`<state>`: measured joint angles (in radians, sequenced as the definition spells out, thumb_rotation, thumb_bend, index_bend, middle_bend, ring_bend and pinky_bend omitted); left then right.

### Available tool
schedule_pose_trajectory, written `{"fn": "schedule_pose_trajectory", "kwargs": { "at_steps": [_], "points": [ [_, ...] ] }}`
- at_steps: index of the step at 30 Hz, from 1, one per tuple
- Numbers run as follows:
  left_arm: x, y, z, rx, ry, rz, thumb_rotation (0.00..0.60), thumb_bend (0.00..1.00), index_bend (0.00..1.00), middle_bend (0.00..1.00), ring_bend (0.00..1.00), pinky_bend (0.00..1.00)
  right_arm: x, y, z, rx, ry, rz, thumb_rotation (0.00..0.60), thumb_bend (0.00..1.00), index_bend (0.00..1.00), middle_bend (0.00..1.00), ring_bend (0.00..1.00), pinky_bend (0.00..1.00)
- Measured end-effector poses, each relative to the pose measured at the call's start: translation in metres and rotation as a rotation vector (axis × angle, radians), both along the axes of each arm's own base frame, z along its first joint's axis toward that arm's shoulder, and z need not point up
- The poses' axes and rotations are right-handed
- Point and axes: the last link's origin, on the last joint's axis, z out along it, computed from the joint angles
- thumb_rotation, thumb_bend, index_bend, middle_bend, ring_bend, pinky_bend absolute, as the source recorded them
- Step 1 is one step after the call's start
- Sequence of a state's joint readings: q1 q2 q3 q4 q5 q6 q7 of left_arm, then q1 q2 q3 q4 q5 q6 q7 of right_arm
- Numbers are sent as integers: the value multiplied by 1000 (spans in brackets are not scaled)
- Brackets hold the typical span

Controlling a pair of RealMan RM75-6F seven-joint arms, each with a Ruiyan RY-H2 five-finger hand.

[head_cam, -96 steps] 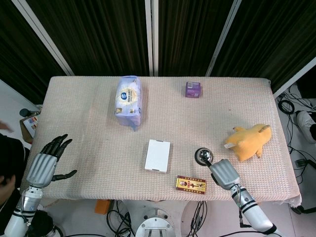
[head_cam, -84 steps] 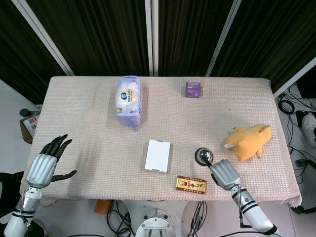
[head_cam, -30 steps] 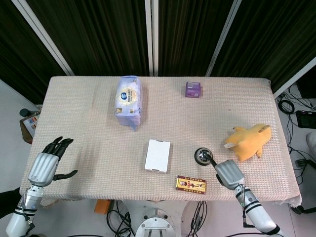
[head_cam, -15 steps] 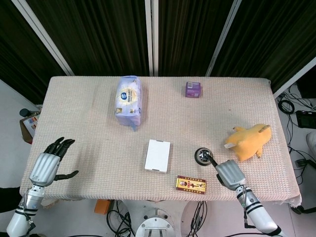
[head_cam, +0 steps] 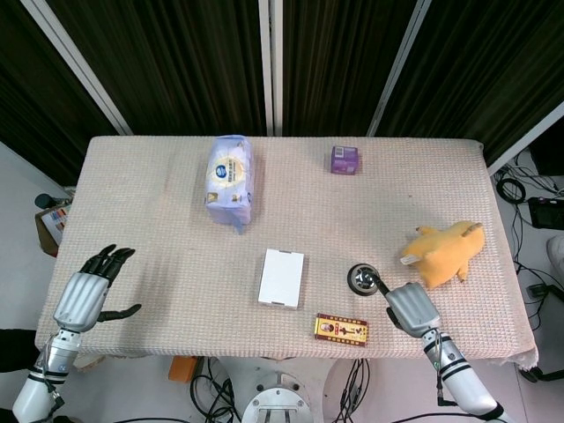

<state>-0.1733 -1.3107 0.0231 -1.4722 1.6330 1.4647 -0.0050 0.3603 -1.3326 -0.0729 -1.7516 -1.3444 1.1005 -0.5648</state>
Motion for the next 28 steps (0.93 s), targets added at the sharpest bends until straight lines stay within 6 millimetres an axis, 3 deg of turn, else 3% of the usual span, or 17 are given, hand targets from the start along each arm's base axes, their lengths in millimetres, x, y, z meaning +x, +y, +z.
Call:
{"fn": "schedule_pose_trajectory", "kwargs": {
  "at_steps": [6,12,14,16,17,18,21,28],
  "points": [
    [0,-1,1,0,3,0,486,78,122,148,71,222,-4,3,-7,37,35,-23,600,386,0,859,782,614],
    [2,-2,2,6,-3,-9,485,78,122,148,71,222,4,1,10,-44,-43,0,600,369,0,833,750,611],
    [3,-3,3,9,-4,-11,484,78,122,148,71,222,4,3,19,-86,-82,9,600,342,0,713,635,562],
    [3,-4,4,11,-4,-12,484,78,122,148,71,222,1,7,31,-141,-126,24,600,252,0,374,302,391],
    [3,-5,4,12,-5,-13,482,78,122,148,71,222,-3,10,37,-165,-142,29,600,182,0,181,128,258],
    [3,-5,5,12,-6,-14,484,78,122,148,71,222,-8,14,45,-199,-163,35,600,116,0,48,19,128],
    [4,-8,5,14,-8,-19,485,78,122,148,71,222,-23,24,67,-302,-208,58,600,42,0,0,0,0],
    [5,-10,7,22,-11,-24,484,78,122,146,71,222,-73,60,116,-505,-223,37,600,47,0,0,0,0]
  ]
}}
